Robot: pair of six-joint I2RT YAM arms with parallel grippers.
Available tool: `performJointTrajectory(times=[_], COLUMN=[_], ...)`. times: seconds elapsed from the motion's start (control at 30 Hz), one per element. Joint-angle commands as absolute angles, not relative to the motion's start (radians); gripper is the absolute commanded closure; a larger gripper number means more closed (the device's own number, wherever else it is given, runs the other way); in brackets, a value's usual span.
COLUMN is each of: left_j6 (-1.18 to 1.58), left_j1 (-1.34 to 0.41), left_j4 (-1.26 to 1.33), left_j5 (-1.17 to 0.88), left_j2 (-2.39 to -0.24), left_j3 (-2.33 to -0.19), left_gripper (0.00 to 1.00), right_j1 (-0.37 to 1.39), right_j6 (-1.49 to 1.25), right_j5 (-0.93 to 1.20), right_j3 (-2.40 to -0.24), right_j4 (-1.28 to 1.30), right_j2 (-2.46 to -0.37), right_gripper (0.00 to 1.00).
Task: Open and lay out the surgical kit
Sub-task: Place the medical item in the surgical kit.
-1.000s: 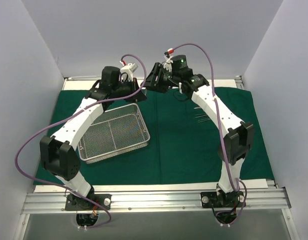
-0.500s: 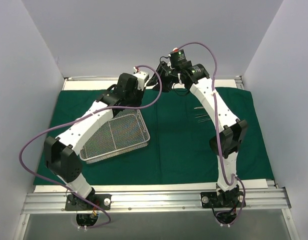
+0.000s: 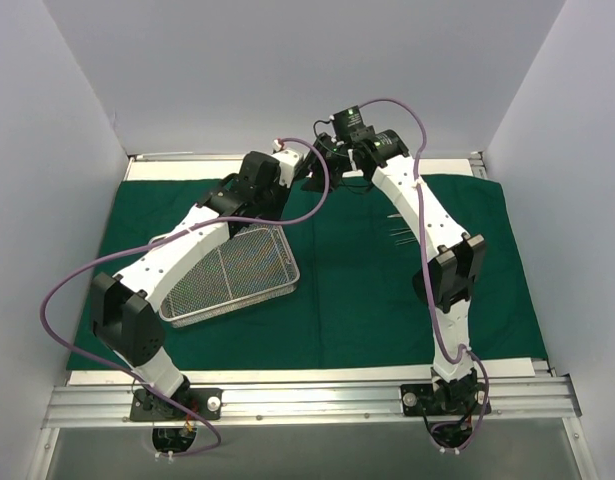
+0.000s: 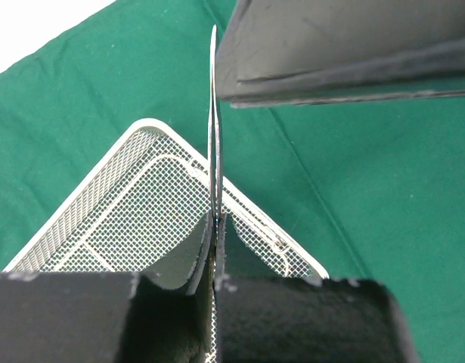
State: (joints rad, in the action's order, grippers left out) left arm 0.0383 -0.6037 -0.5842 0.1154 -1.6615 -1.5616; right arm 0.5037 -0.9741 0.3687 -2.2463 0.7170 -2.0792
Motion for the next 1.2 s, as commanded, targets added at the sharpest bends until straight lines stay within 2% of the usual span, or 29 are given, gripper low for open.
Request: performJointTrajectory(times=[0.0,0.27,0.73,0.87,1.0,1.17], left_j6=[0.018,0.021,0.002,0.002,0.002,0.002], left_j1=[-0.614,-0.620,-0.637,-0.640,-0.643,-0.643], left_j4=[-0.529,-0.522,-0.537,-0.543,-0.549,-0.563], left_j5=[0.083,0.029,0.049,0.058,0.061,0.074], left_j2=[-1.594,-1.600,-1.624,-1.629,-1.632,-1.641], left_j3=[-1.557,-1.560,-1.595,-1.601,-1.609,-1.617], left_gripper=[0.98,0.98,0.98,0.98,0.98,0.98], right_j1=[0.505,0.512,0.522,0.523,0.526,0.528], right_j6=[-0.999,-1.012,-1.008,-1.009,-1.012,-1.022], right_j5=[0.382,0.388,0.382,0.382,0.391,0.390], right_j3=[-2.267,-2.252,-2.292,-2.298,-2.303,-2.306], right_j4=[0.724,0.684,0.765,0.773,0.775,0.775], right_j2=[-2.079,-2.086,-2.135,-2.141,-2.151,-2.155], right_gripper=[0.66,0.67,0.76,0.85,1.00,1.00])
